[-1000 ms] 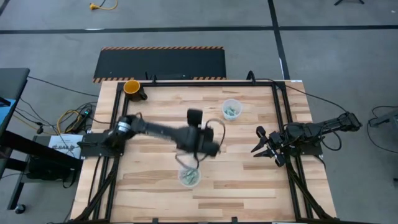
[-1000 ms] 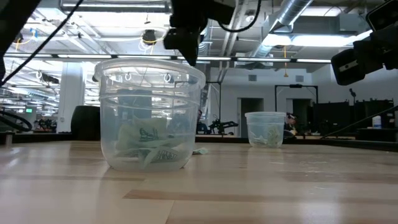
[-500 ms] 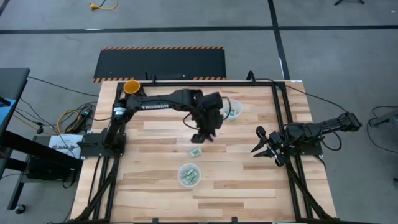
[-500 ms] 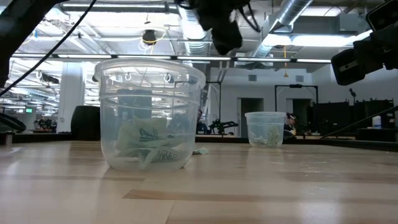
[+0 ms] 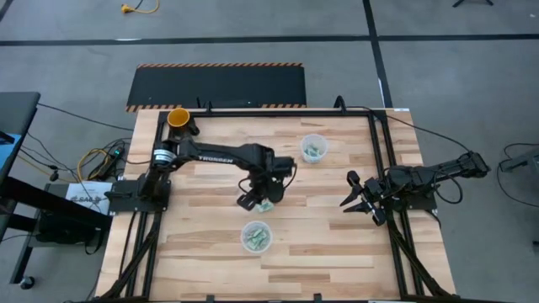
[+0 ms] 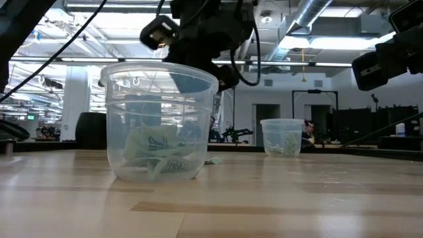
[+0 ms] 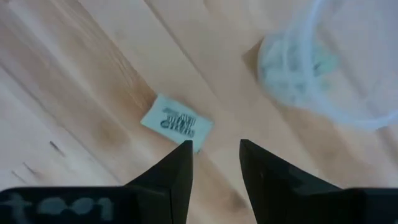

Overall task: Pick and place Stevia / Truvia into bins
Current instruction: Put the stevia packet into the bottom transparent container

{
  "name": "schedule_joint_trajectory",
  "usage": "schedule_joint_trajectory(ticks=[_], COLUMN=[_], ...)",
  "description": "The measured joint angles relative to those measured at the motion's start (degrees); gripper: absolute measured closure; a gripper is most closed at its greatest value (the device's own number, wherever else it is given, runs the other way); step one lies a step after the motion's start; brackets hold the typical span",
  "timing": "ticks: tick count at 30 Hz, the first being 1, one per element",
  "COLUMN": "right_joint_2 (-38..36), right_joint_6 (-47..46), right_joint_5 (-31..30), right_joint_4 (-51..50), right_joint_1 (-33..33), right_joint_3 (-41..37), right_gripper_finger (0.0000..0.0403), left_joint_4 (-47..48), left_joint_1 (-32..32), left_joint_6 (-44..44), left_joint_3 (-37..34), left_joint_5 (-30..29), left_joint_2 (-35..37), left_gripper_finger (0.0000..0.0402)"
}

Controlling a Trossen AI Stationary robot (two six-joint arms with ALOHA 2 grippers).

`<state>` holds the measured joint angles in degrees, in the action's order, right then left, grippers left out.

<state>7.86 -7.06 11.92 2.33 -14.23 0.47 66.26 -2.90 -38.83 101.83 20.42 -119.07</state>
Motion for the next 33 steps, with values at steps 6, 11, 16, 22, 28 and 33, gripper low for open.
schedule_joint_trajectory(ticks=[6, 11, 16, 22, 28, 33], right_joint_2=[0.00, 0.00, 0.00, 0.00, 0.00, 0.00], right_joint_6=[0.00, 0.01, -0.01, 0.01, -0.01, 0.01], right_joint_5=[0.00, 0.00, 0.00, -0.01, 0.00, 0.00], right_joint_4=[0.00, -0.02, 0.00, 0.00, 0.00, 0.00], right_joint_1=[-0.01, 0.00, -0.01, 0.00, -0.01, 0.00], right_joint_3=[0.00, -0.01, -0.01, 0.00, 0.00, 0.00], right_gripper_finger=[0.0316, 0.0316, 0.0316, 0.0316, 0.0316, 0.0316], left_joint_4=[-4.45, -9.56, -12.05, -14.27, -17.61, -18.86], left_joint_1=[1.78, 1.91, 1.93, 1.91, 2.48, 3.00], left_joint_6=[-5.17, -8.06, -11.26, -12.57, -14.64, -16.05], left_joint_3=[-2.90, -5.48, -9.12, -12.13, -12.88, -12.88], left_joint_5=[-6.19, -7.90, -9.67, -10.79, -10.66, -9.82], left_joint_2=[0.00, 0.02, 0.04, -0.07, -0.07, -0.07], left_gripper_finger=[0.0281, 0.0281, 0.0281, 0.0281, 0.0281, 0.0281])
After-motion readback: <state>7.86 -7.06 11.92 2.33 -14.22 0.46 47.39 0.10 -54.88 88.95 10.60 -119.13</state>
